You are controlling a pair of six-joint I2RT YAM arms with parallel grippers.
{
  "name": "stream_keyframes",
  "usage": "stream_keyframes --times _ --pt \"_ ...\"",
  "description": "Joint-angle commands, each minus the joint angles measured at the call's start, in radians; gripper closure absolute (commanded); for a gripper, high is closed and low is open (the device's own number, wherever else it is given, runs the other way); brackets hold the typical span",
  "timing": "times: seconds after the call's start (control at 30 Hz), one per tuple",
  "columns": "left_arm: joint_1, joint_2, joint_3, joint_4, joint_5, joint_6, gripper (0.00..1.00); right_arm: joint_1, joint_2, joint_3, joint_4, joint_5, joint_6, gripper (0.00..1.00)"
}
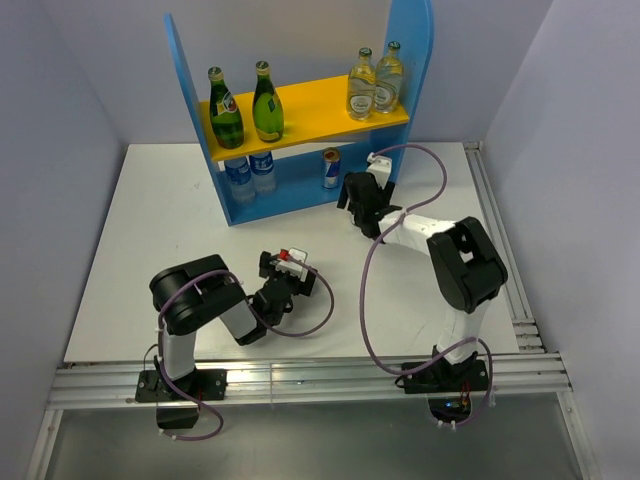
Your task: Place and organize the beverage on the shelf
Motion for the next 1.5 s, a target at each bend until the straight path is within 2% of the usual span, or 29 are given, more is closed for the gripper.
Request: stream_keyframes --times 0.0,0.1,0.17,0.2,0.27,0.3,0.4,0.47,0.67,1.17,1.47 --pt "-0.005 -0.001 0.013 0.549 -0.021 -0.026 0.01 -0.027 0.035 0.087 -0.043 0.021 -0.015 0.17" --pt "-0.005 0.014 0.022 0.549 -0.004 -0.041 0.01 -0.03 0.022 0.08 -0.028 0.034 -0.02 0.24" --pt "-0.005 0.025 0.03 0.549 0.002 -0.054 0.01 -0.03 0.022 0.086 -0.019 0.04 -0.035 0.33" --pt "-0.006 0.028 0.031 0.549 0.002 -0.052 0.01 -0.03 0.028 0.097 -0.022 0.049 -0.04 0.43" --pt "-0.009 0.036 0.031 0.549 -0.001 -0.049 0.01 -0.033 0.037 0.106 -0.034 0.046 -0.041 0.55" --pt "-0.009 0.037 0.033 0.549 -0.005 -0.046 0.01 -0.034 0.039 0.112 -0.036 0.041 -0.043 0.67" --pt "-0.009 0.045 0.036 0.549 -0.01 -0.043 0.01 -0.036 0.04 0.112 -0.027 0.037 -0.043 0.81" --pt "-0.009 0.051 0.041 0.549 -0.005 -0.048 0.01 -0.036 0.043 0.121 -0.034 0.04 -0.041 1.0" --pt "-0.009 0.063 0.047 0.549 -0.001 -0.052 0.01 -0.036 0.04 0.127 0.041 0.084 -0.066 1.0" --pt "-0.012 0.095 0.073 0.549 0.013 -0.041 0.01 -0.123 0.267 0.529 0.006 0.067 -0.1 1.0" --pt "-0.012 0.117 0.09 0.549 0.022 -0.045 0.01 -0.162 0.361 0.6 0.001 0.044 -0.04 1.0"
